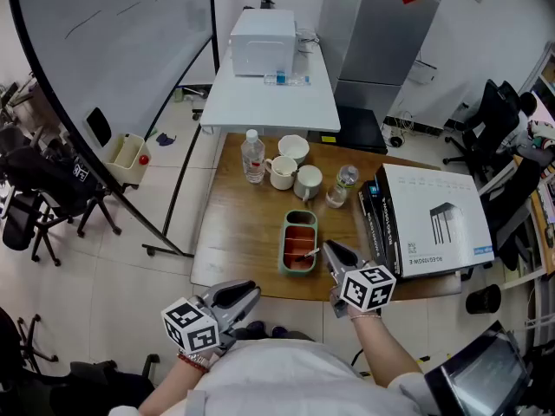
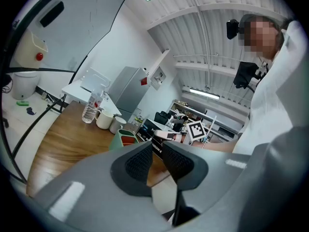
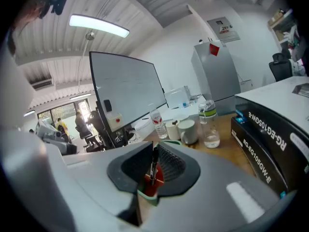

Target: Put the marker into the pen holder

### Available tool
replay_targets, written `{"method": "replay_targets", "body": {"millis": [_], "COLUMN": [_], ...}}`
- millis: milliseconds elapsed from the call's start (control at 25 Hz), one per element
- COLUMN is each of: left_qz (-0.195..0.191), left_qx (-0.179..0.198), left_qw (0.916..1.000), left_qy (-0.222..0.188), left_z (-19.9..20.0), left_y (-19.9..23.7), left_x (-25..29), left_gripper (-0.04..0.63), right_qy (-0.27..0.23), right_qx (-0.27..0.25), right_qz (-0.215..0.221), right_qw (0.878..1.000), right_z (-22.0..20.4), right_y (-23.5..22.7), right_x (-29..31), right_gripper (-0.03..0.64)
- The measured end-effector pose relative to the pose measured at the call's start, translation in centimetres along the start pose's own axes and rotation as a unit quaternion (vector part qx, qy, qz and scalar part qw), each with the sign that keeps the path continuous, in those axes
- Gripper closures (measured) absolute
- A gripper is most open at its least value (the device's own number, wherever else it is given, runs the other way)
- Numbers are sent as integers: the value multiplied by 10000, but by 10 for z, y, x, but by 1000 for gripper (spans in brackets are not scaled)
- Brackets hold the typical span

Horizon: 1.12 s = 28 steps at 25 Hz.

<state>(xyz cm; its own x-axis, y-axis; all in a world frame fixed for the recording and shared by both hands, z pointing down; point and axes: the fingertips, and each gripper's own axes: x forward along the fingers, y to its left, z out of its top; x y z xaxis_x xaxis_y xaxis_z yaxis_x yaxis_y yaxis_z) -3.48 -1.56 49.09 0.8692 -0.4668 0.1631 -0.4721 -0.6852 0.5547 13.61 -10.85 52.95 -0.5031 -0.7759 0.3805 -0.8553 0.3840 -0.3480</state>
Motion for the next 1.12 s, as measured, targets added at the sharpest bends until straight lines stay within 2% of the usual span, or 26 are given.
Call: {"method": "replay_targets", "body": {"millis": [160,280,440,560,680,880,1000,1120], "left_qz": [20,135,102,-134,-383,-461,-515,-737], "left_qx": [44,-5,110,598,950,959,813,753], "left_qw": [10000,9999,9999,9981,9947,9943,9953,9940], "left_qy": [17,-23,-47,87,111,15,110,284], "left_z": [0,2,0,3,10,14,6,-8], "left_y": [1,7,8,1,-8,-11,-14,-19], "left_x": [-2,-7,-9,-1,9,16,19,23], "left_gripper": [526,526,526,526,526,526,526,526], "right_qy": [-553,-648,-349,-90,192,478,554,618], "right_qx": [282,405,-48,-504,-653,-629,-541,-495], "right_qz": [174,232,-13,-239,-491,-604,-577,-651], "right_qw": [9979,9968,9994,9984,9965,9950,9953,9947], "right_z": [37,40,13,-8,-25,-36,-41,-52], "right_y": [5,3,1,-1,-6,-12,-9,-10], "right_x": [-9,0,19,28,32,35,32,23], "right_gripper": [591,591,591,589,589,574,538,522]}}
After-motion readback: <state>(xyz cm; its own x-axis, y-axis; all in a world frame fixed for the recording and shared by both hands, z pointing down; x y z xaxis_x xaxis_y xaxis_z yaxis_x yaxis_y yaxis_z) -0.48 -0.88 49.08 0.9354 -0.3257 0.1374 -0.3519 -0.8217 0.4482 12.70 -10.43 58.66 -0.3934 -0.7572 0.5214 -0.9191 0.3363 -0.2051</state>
